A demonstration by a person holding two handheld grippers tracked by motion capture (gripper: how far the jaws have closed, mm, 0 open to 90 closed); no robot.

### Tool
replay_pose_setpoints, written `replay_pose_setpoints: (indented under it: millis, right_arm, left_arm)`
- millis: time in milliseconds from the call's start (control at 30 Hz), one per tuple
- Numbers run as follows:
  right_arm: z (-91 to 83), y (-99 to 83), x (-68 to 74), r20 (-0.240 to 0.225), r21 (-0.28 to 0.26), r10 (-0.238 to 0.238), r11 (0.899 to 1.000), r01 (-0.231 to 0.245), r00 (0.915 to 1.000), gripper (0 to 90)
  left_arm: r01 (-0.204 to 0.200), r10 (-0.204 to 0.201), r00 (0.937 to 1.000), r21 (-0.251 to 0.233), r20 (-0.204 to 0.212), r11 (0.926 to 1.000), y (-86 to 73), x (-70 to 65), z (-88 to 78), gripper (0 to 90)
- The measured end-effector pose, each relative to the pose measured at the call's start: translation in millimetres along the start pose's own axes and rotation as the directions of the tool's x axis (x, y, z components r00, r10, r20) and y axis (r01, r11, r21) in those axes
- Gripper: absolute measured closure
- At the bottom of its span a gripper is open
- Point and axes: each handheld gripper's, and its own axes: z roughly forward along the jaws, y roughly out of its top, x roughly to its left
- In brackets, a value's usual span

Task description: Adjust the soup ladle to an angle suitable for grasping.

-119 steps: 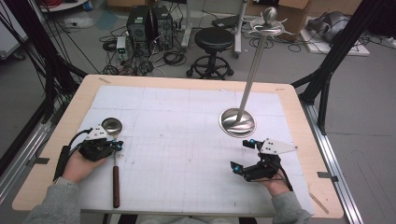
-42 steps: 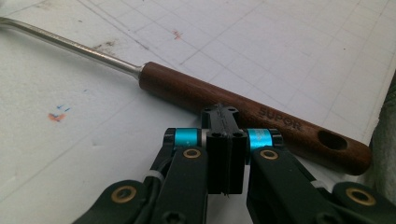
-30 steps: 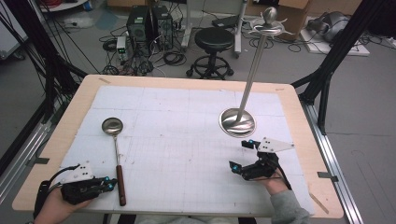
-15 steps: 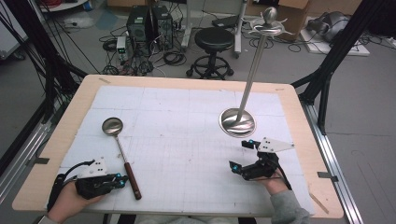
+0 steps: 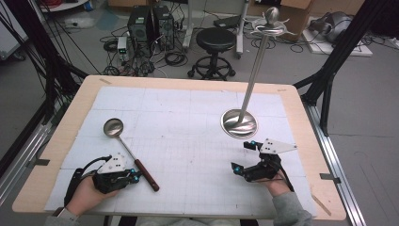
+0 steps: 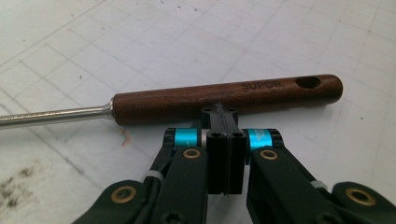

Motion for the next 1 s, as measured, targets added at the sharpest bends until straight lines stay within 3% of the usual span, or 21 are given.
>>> replay_pose_setpoints:
  millis: [300, 367, 433, 533, 733, 867, 1000]
  right_arm:
    - [0.3, 0.0, 0.2, -0.002, 0.002, 0.000, 1.000, 0.000, 1.0000, 1.3]
    - [0.5, -0.1, 0.0, -0.001, 0.003, -0.002, 1.000, 0.002, 1.0000, 1.3]
    - [0.2, 0.0, 0.2, -0.002, 0.003, 0.001, 1.000, -0.001, 1.0000, 1.3]
    - [0.1, 0.1, 0.1, -0.001, 0.004, 0.003, 1.000, -0.003, 1.0000, 1.3]
    - [-0.1, 0.1, 0.4, -0.003, 0.005, 0.005, 1.000, -0.005, 1.0000, 1.3]
    - [-0.1, 0.0, 0.4, -0.006, 0.003, 0.006, 1.000, -0.006, 1.0000, 1.3]
    - [0.2, 0.0, 0.3, -0.009, 0.002, 0.005, 1.000, -0.005, 1.0000, 1.3]
  left_arm:
    - [0.011, -0.011, 0.9996, 0.000, -0.025, 0.9999, 10.9, 0.7, 12.6, 89.6]
    - [0.004, -0.004, 0.9995, 0.002, -0.032, 1.0000, 14.6, 1.1, 16.9, 89.6]
    - [-0.037, 0.037, 0.9974, 0.009, -0.062, 0.9993, 18.7, -0.8, 21.7, 89.6]
    - [-0.056, 0.058, 0.9950, 0.020, -0.081, 0.9982, 24.6, -1.1, 27.9, 89.6]
    - [-0.029, 0.030, 0.9942, 0.011, -0.104, 0.9995, 34.5, 4.3, 41.2, 89.6]
    - [-0.002, 0.002, 0.9960, -0.007, -0.090, 1.0000, 37.5, 10.4, 46.8, 89.6]
    - [0.004, -0.005, 0.9946, -0.015, -0.104, 0.9999, 40.2, 12.4, 51.4, 89.6]
